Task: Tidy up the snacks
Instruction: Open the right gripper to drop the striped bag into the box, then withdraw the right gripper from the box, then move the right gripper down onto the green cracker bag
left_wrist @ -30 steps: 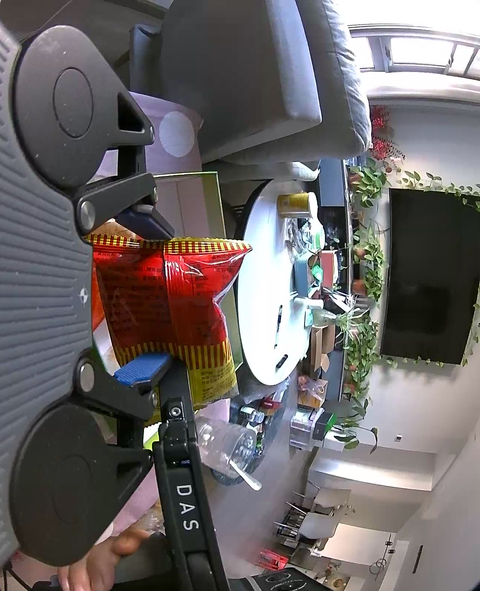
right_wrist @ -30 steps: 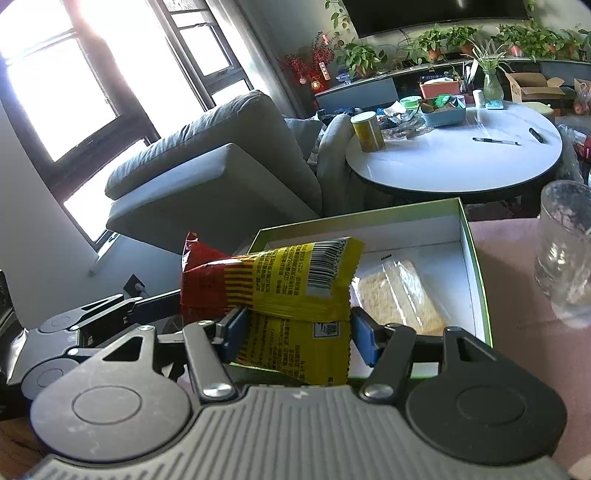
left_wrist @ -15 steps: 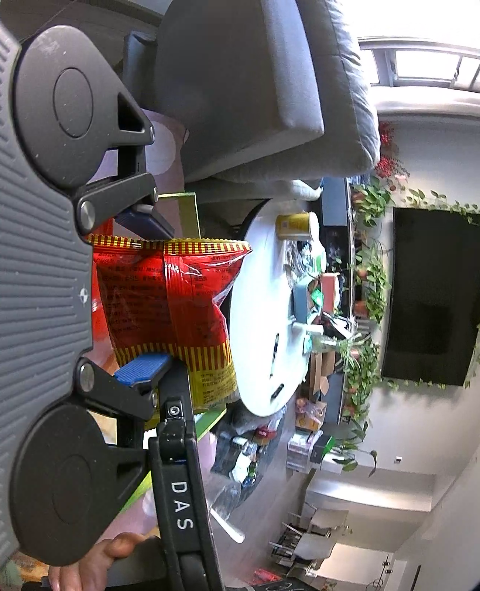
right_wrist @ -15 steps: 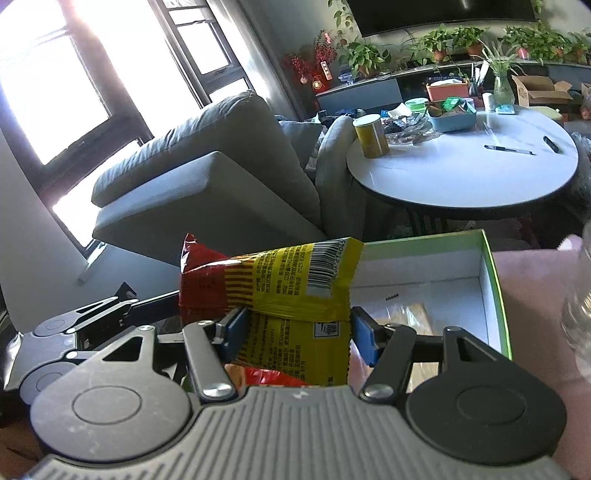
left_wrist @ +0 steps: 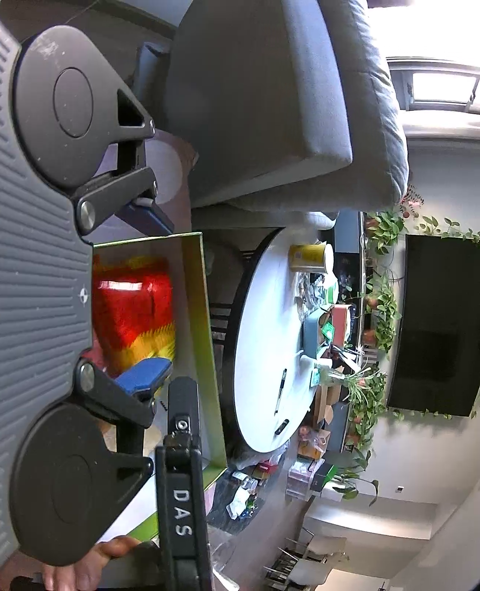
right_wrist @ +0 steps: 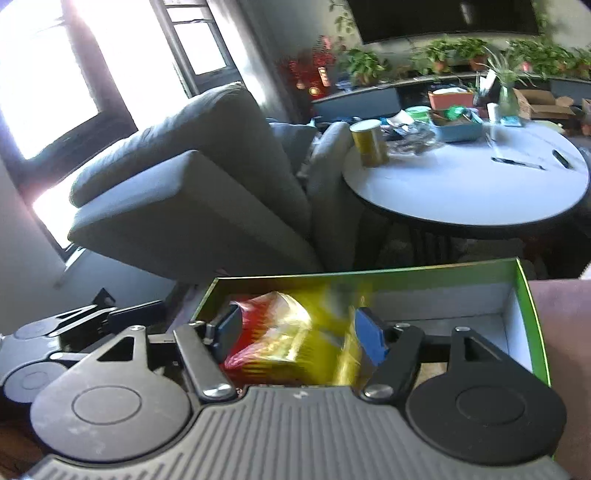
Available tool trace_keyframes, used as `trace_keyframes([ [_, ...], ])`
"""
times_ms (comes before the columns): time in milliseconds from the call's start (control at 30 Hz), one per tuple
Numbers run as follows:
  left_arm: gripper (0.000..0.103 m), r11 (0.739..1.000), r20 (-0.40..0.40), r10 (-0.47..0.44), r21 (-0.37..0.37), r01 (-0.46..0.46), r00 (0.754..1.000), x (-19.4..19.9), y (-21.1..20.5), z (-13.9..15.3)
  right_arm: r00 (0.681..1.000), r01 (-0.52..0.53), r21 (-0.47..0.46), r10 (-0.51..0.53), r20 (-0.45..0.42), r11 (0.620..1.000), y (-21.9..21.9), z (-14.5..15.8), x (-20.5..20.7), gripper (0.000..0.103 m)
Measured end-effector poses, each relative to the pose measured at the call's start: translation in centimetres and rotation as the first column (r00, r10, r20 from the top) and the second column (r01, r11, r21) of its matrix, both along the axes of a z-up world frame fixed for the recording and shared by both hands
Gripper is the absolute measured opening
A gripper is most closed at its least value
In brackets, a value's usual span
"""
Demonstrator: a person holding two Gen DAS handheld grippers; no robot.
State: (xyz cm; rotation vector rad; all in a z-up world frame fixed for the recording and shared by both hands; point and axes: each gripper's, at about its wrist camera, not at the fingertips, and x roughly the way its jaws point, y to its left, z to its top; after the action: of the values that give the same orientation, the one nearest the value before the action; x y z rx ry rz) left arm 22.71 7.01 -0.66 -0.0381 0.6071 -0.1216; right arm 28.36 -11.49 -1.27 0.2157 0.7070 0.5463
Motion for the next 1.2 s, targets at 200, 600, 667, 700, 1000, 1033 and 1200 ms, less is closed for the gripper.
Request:
trace_keyframes([
  [200,0.074,1.0,-0.008,-0.004,0.006,0.004,1.0,-1.3,-0.2,-0.2,0.999,0.012,0.016,-0.011,-0.038,1.0,-1.7,0.4,-1.3,0.059],
  [600,0.08,0.999,0.014,-0.037,-0.003,0.037,0.999,-7.2,-1.8,1.1,1.0,-0.011,0.073,0.011,0.001,0.997,-4.6,3.5,-6.9,0.065],
  [667,0.082,0.999,0.025,-0.05,-0.004,0.05,0.998,-8.4,-2.3,1.6,1.0,-0.011,0.087,0.01,0.014,0.996,-4.9,4.0,-7.9,0.065],
  [700,0.084,0.999,0.029,-0.054,-0.005,0.054,0.998,-8.9,-2.6,1.8,1.0,-0.011,0.093,0.009,0.021,0.996,-5.1,4.3,-8.3,0.065],
  [1000,0.085,0.992,0.03,-0.125,0.004,0.125,0.992,-14.0,-5.3,2.2,0.998,-0.015,0.056,0.011,0.064,0.998,-7.5,5.1,-12.9,0.065],
  [1033,0.085,0.991,0.024,-0.131,0.001,0.131,0.991,-14.4,-5.5,2.0,0.998,-0.011,0.047,0.009,0.061,0.999,-7.9,4.9,-13.4,0.065],
  [1200,0.085,0.985,-0.008,-0.173,-0.002,0.173,0.985,-16.6,-6.8,1.3,1.0,0.012,0.008,-0.012,0.018,1.0,-9.8,2.7,-15.3,0.065],
])
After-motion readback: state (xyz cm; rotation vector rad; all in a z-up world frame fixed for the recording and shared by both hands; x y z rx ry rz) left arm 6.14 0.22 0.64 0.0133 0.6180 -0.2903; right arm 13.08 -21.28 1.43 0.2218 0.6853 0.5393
